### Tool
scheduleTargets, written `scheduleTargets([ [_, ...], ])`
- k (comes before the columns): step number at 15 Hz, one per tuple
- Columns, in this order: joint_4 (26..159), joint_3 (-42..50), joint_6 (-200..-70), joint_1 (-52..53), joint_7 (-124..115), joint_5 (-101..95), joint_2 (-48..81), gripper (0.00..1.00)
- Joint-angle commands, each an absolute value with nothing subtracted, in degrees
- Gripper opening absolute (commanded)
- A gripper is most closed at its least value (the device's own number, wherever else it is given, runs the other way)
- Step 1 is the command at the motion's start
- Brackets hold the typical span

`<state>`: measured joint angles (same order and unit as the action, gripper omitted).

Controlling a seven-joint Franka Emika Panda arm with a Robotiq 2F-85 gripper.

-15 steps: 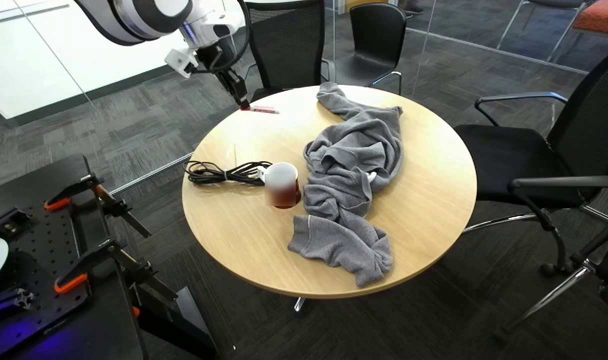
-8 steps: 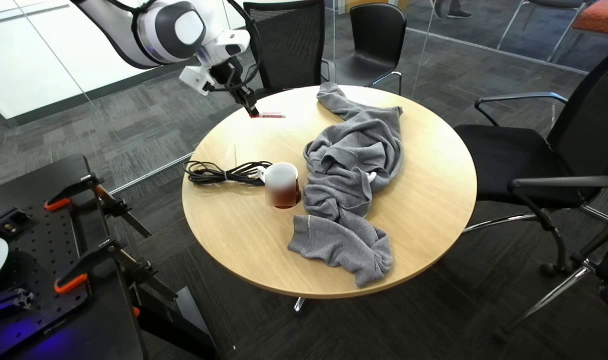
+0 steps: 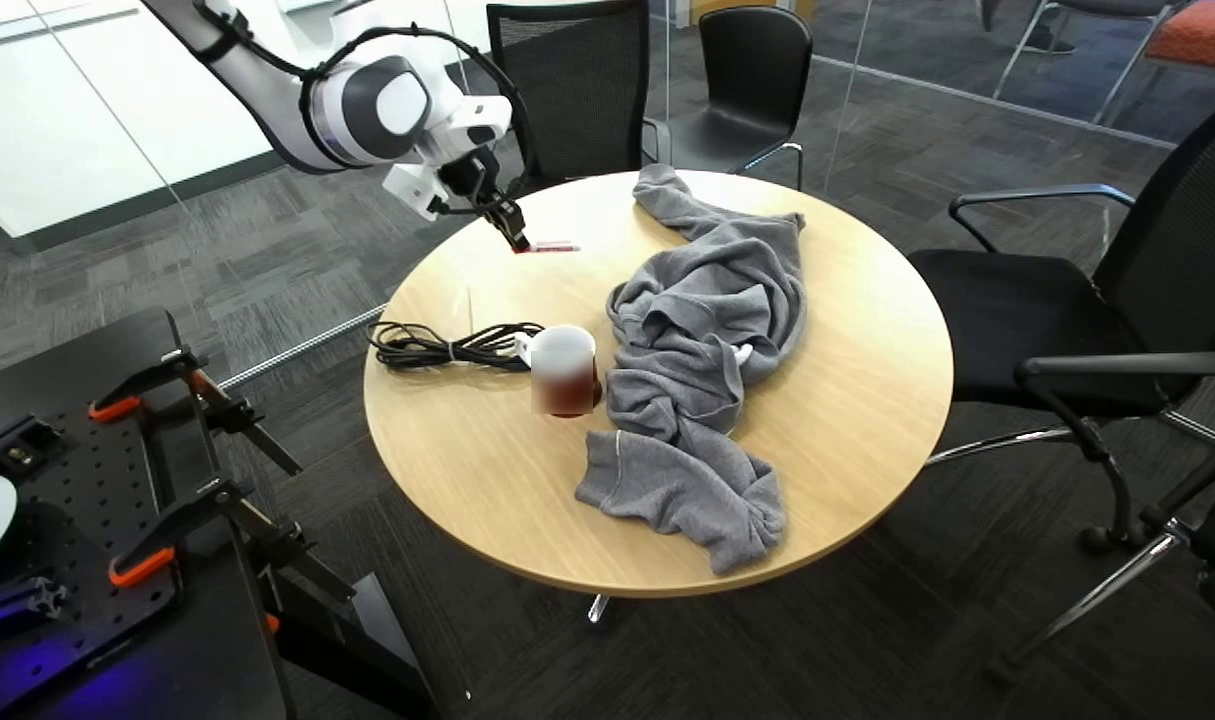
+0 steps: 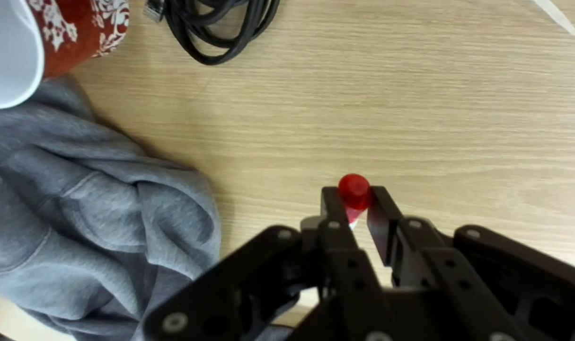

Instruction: Take the marker from the table then put it inside then out of the red cup and put it on the table

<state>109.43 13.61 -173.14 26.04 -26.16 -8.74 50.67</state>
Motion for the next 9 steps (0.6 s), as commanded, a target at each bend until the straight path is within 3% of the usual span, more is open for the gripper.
scheduleTargets([
  [1,105.53,13.94,-174.22,26.12,-23.54,-5.41,54.43,0.05],
  [9,100.77,13.15,-173.56,25.39,-22.19,-3.0,59.22,0.05],
])
